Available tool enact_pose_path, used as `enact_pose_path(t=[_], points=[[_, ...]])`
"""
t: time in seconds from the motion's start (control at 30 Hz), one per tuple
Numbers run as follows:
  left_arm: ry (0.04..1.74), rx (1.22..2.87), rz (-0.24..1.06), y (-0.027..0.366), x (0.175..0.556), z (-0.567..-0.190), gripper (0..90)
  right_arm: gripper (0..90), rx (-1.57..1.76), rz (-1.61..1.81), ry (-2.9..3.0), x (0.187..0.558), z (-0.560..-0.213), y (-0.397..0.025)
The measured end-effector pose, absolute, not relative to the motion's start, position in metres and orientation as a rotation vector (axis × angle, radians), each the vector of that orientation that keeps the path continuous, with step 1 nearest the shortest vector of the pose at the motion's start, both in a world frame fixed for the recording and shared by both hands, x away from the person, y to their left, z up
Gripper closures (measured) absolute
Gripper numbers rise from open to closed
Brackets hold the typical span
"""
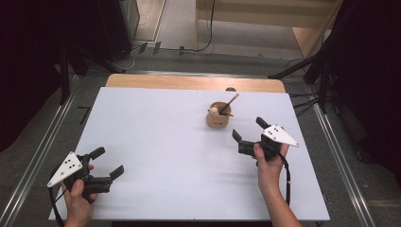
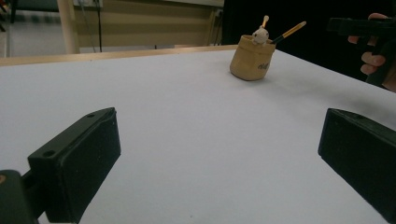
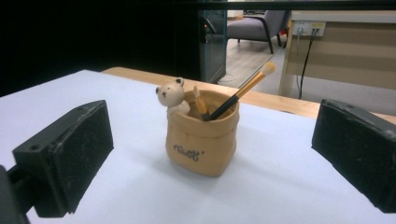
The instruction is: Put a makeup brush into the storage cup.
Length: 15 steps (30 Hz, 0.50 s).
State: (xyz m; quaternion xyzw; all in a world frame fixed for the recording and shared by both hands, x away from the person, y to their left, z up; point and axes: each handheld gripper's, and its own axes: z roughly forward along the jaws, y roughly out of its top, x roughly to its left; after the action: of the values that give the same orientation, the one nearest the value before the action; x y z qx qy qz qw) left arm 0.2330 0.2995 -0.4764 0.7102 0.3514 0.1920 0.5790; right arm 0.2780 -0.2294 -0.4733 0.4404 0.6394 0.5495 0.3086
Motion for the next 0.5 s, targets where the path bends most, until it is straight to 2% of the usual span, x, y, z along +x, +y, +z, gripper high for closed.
enact_pose_path(t=[0.5], points=[[0.829,1.661,0.443,0.3,0.233,-0.478,0.0,0.0,1.179,1.417,1.711,0.246,-0.484,-0.251]])
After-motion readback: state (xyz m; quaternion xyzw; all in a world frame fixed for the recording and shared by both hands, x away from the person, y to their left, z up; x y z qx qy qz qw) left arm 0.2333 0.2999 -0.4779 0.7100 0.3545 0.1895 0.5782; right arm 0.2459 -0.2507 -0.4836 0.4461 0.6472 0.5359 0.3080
